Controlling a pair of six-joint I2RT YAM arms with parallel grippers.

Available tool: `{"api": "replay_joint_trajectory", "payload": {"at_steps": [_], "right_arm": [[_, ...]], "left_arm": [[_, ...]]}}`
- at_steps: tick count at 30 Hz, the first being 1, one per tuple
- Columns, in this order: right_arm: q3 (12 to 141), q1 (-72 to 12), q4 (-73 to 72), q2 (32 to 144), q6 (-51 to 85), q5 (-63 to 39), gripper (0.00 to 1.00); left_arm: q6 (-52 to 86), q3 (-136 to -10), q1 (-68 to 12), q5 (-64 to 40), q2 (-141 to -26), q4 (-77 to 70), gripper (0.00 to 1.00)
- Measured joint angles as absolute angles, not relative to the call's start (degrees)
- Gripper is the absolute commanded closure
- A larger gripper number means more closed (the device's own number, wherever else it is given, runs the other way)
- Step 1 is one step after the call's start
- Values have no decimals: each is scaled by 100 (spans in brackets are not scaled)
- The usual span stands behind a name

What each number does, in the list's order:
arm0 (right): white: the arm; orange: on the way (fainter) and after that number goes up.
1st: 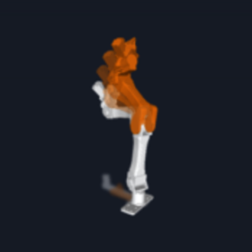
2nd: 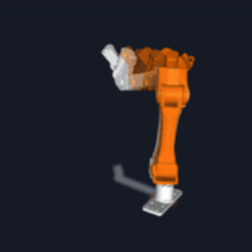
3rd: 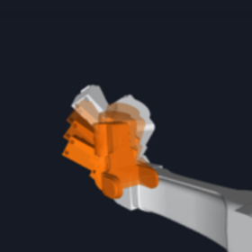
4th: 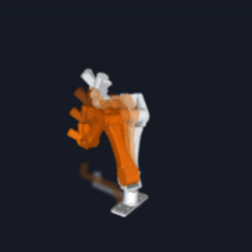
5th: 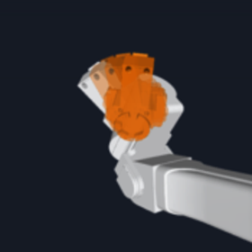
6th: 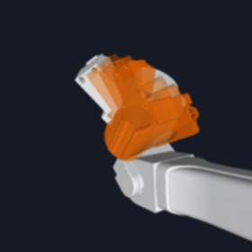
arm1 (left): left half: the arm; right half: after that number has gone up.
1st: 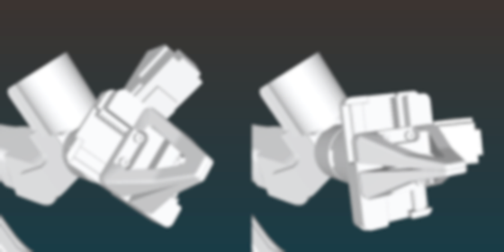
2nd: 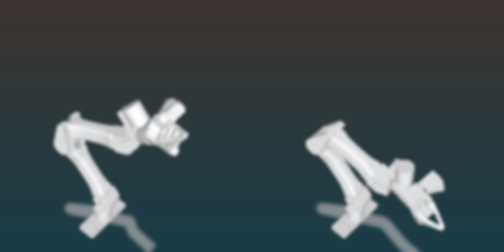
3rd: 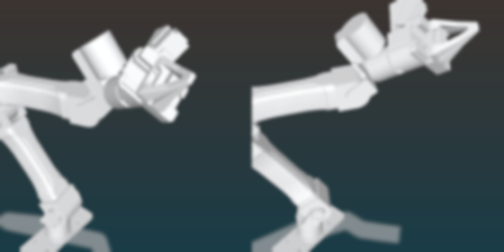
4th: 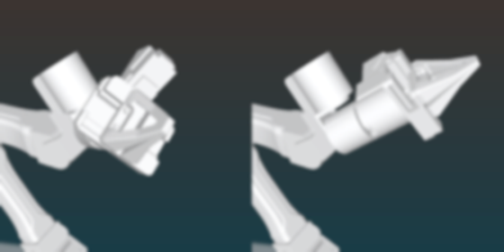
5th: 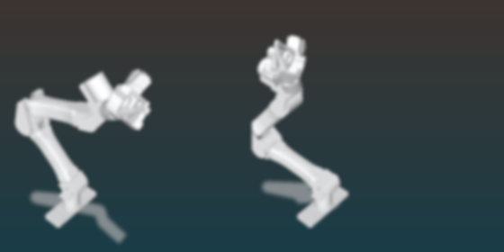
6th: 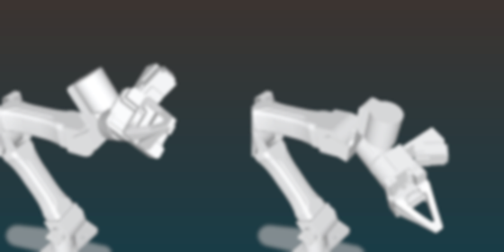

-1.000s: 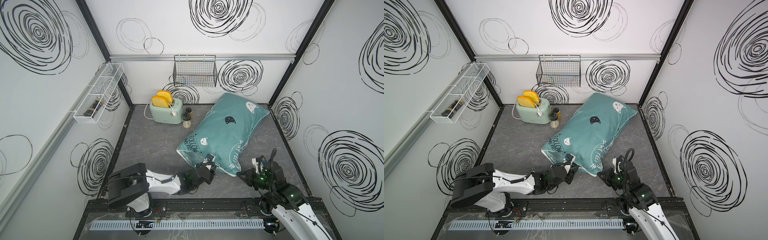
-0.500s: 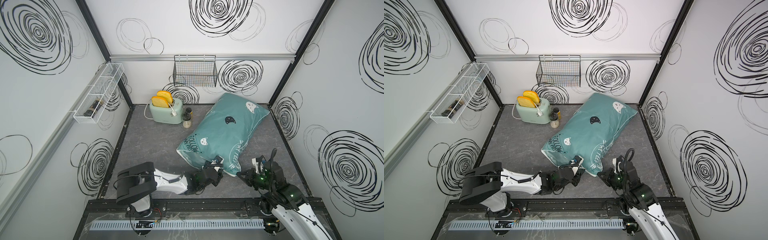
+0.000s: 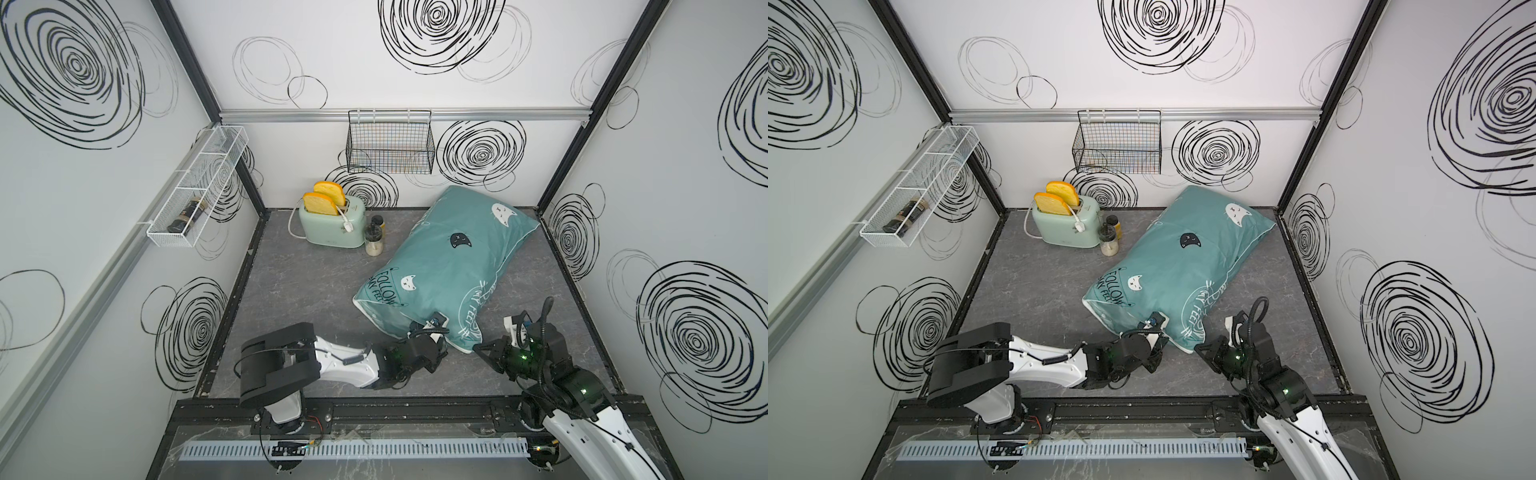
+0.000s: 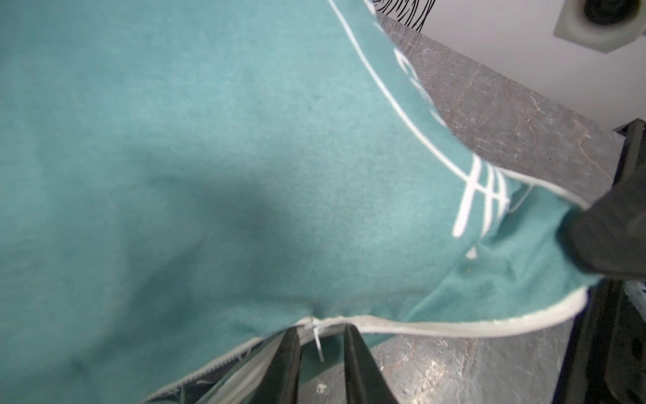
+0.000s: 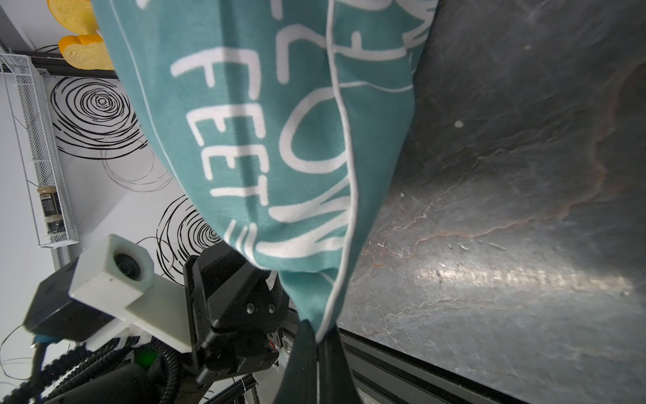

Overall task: Zip up pillowcases
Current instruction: Zip the zipper on the pillowcase.

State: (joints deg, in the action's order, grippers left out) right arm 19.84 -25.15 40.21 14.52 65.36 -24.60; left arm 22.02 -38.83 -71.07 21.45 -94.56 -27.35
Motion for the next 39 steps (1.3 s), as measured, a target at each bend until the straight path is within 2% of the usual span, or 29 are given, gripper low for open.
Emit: {"api": "replay_joint_trajectory", "payload": {"at_steps": [13, 21, 32, 39], "right_arm": [[1975, -2515, 4021, 1452, 6536, -2462, 100], [1975, -2515, 4021, 1452, 6536, -2458, 100], [1986, -2515, 4093, 1450, 6532, -2211, 100], [2226, -2515, 4331, 1455, 6530, -1933, 100]], "left_arm": [[2200, -3883, -7032, 2067, -9531, -2757, 87], [2211, -3883, -6971, 2021, -9531, -2814, 100], [2353, -3704, -6858, 2058, -9273, -2781, 100], [2790, -3142, -6390, 2171, -8639, -2528, 100]]}}
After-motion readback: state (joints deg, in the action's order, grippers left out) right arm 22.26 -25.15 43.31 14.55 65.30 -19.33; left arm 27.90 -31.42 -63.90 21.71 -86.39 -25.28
